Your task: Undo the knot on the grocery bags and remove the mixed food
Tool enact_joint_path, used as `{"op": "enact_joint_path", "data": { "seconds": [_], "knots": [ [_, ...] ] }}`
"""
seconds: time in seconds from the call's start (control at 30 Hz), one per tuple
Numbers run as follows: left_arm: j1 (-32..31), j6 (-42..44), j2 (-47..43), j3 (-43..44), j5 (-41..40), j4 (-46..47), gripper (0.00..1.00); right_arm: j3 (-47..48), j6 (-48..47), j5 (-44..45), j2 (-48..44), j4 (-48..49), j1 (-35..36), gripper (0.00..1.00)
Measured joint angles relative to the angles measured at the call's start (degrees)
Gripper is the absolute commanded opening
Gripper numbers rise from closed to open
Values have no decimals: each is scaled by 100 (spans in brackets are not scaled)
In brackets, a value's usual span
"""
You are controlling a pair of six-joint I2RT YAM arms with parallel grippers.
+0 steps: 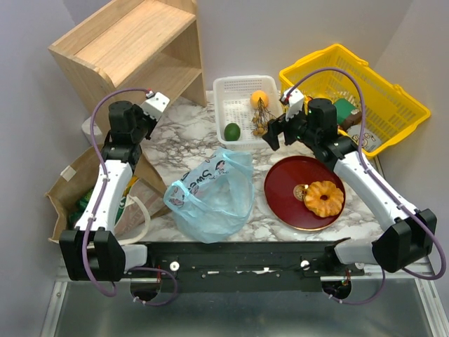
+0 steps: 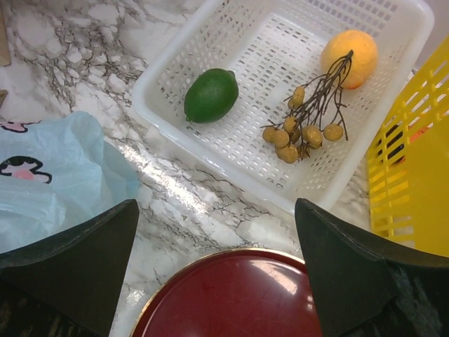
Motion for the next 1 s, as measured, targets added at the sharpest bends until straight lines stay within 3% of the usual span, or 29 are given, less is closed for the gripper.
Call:
{"op": "enact_joint_path", "data": {
  "seconds": [0.03, 0.07, 0.13, 0.17, 0.23, 0.43, 0.6, 0.73, 0.83, 0.87, 1.0],
  "knots": [
    [9, -20, -63, 0, 271, -79, 31, 0, 2, -11, 4, 0, 0, 100],
    [26, -55, -129, 0, 597, -122, 43, 0, 9, -31, 7, 0, 0, 99],
    [31, -251, -289, 28, 1285, -195, 63, 9, 2, -190, 4, -4, -2, 100],
    [0, -461, -428, 83, 1685, -291, 67, 28, -15, -396, 4, -17, -2, 100],
    [-125, -903, -737, 310, 2271, -490, 72, 85, -107, -955, -2, -127, -7, 99],
    [-514, -1526, -1690, 1084, 3480, -1132, 73, 223, -420, -2647, -39, -520, 87, 100],
    [-529, -1425, -2605, 546, 3696, -2122, 74, 236, -992, -2959, 35, -938, 498, 100],
    [-529, -1445, -2938, 83, 3703, -2736, 74, 260, -1314, -2444, 444, -1043, 1019, 98],
    [-529, -1580, -3099, -107, 3689, -2830, 74, 306, -1231, -1707, 909, -944, 1274, 68],
    [-529, -1624, -3128, -138, 3672, -2828, 74, 367, -1202, -1504, 1060, -944, 1294, 53],
    [-529, -1751, -3233, -190, 3552, -2741, 73, 723, -1200, -1093, 1346, -1016, 1268, 25]
  ]
}}
